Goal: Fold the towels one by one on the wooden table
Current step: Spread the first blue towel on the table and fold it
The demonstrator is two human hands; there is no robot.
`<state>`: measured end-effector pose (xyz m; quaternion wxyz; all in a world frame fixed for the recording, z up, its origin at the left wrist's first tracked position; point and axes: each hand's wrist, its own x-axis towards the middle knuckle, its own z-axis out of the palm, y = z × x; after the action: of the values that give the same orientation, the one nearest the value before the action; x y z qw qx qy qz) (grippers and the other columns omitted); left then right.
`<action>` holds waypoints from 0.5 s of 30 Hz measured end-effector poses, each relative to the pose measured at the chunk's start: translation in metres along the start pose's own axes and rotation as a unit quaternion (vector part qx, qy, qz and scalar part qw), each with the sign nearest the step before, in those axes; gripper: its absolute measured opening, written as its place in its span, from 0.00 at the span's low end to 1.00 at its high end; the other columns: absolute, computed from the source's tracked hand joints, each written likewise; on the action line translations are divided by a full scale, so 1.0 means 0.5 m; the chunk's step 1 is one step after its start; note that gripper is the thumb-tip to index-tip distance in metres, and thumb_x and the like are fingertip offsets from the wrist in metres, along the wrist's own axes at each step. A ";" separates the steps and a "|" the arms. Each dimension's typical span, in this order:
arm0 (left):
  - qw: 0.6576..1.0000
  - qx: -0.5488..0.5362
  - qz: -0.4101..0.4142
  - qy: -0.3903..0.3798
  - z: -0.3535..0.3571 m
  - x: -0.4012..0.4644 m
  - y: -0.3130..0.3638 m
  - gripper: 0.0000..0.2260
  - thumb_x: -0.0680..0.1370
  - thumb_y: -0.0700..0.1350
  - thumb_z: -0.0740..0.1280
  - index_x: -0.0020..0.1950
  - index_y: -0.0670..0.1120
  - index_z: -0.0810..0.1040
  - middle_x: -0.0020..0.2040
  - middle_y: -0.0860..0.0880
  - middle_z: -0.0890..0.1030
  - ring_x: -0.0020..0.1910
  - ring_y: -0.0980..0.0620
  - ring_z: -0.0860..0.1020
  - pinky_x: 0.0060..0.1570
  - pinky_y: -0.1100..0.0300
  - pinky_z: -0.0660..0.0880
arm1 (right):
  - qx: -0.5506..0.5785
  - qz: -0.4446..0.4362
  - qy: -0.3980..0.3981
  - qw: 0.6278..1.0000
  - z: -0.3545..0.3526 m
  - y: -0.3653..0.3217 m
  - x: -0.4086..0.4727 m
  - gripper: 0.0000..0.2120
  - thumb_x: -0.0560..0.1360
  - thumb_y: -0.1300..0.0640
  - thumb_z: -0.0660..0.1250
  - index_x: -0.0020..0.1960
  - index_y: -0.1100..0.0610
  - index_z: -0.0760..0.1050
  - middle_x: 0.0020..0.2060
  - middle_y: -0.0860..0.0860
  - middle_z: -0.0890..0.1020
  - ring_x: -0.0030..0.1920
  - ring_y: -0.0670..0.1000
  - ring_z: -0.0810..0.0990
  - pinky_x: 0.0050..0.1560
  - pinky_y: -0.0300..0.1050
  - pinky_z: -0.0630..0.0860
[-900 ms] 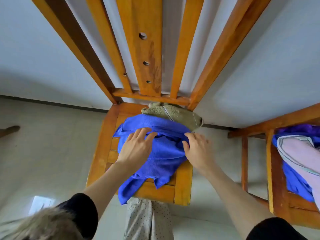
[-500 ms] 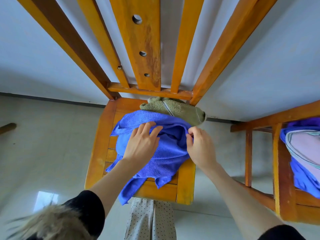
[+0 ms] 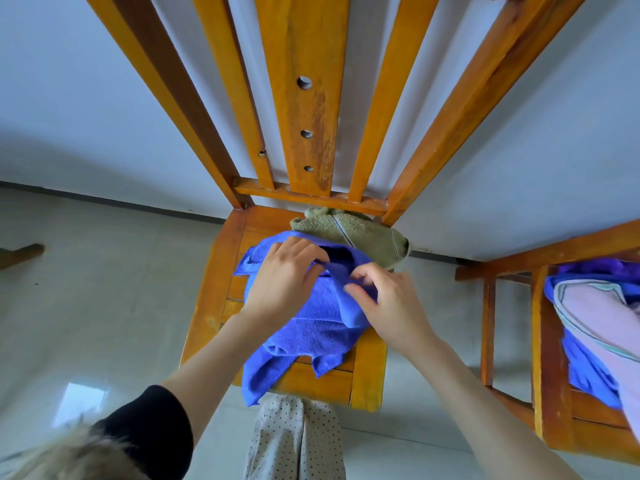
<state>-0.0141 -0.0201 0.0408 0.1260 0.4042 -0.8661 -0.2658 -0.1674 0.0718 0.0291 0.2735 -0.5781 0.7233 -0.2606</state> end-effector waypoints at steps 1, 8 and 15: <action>1.000 0.005 -0.003 -0.003 -0.014 -0.003 -0.003 0.04 0.76 0.37 0.66 0.48 0.40 0.80 0.45 0.46 0.81 0.47 0.43 0.76 0.47 0.60 0.62 | 0.006 0.021 -0.032 0.999 -0.004 0.004 -0.001 0.07 0.74 0.55 0.68 0.48 0.58 0.77 0.37 0.47 0.79 0.38 0.50 0.78 0.43 0.41 0.69; 0.996 -0.060 -0.066 0.023 -0.181 -0.025 0.004 0.06 0.78 0.37 0.63 0.49 0.44 0.78 0.47 0.50 0.80 0.47 0.50 0.76 0.46 0.62 0.70 | -0.051 0.007 -0.078 0.996 -0.069 -0.063 0.019 0.11 0.74 0.51 0.68 0.49 0.59 0.78 0.39 0.50 0.79 0.40 0.51 0.76 0.41 0.43 0.68; 0.991 -0.051 -0.119 0.045 -0.418 -0.105 0.032 0.05 0.78 0.40 0.63 0.49 0.46 0.78 0.37 0.60 0.74 0.37 0.58 0.72 0.39 0.76 0.66 | -0.006 -0.079 -0.061 0.995 -0.188 -0.301 0.064 0.07 0.75 0.55 0.67 0.44 0.59 0.78 0.36 0.48 0.78 0.37 0.47 0.75 0.37 0.36 0.70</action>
<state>0.0997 -0.0461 0.2223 0.1533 0.5087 -0.7906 -0.3045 -0.1342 0.0169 0.1974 0.2922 -0.6502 0.6587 -0.2408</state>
